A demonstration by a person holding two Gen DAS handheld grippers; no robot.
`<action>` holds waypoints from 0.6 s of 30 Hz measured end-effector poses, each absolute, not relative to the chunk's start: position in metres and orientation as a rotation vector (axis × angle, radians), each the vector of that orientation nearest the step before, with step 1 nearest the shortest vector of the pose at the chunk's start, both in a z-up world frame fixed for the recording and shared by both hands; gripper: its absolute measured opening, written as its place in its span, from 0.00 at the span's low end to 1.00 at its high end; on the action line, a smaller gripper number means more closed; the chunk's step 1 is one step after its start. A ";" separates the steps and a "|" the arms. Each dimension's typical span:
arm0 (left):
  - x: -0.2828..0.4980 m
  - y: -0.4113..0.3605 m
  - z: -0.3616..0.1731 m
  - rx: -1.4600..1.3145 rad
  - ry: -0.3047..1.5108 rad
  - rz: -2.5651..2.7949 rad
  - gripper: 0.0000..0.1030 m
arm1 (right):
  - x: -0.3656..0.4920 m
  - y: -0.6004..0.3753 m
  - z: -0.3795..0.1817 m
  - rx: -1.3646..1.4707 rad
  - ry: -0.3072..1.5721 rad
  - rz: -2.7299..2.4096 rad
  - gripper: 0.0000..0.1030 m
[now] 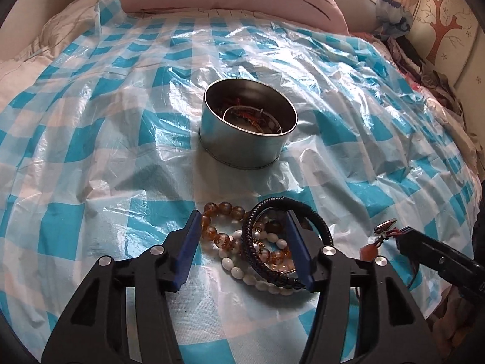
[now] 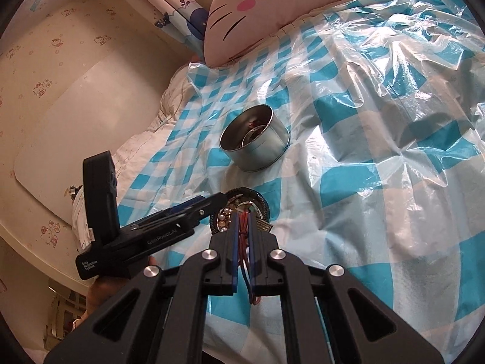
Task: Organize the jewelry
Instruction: 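Grasp the black bracelet with the left gripper while the right gripper holds the pendant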
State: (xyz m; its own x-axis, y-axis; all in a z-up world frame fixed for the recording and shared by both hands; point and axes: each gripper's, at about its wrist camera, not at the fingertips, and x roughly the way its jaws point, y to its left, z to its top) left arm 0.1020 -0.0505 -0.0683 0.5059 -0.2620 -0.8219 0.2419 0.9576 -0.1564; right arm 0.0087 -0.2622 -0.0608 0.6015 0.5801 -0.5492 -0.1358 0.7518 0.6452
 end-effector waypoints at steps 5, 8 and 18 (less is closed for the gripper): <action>0.103 -0.053 -0.071 -0.013 1.011 -0.324 0.11 | 0.012 -0.264 -0.065 0.607 0.843 0.445 0.06; 0.095 -0.056 -0.061 0.007 0.963 -0.333 0.08 | 0.011 -0.262 -0.064 0.600 0.843 0.440 0.06; 0.060 -0.012 -0.018 -0.218 0.753 -0.336 0.08 | 0.000 -0.280 -0.055 0.787 0.696 0.467 0.06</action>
State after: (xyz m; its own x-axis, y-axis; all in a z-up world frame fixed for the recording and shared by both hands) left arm 0.0599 -0.0118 -0.0182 0.6803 -0.3739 -0.6304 0.2193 0.9245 -0.3116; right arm -0.0003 -0.2803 -0.0548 0.6857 0.6154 -0.3886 -0.1252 0.6257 0.7699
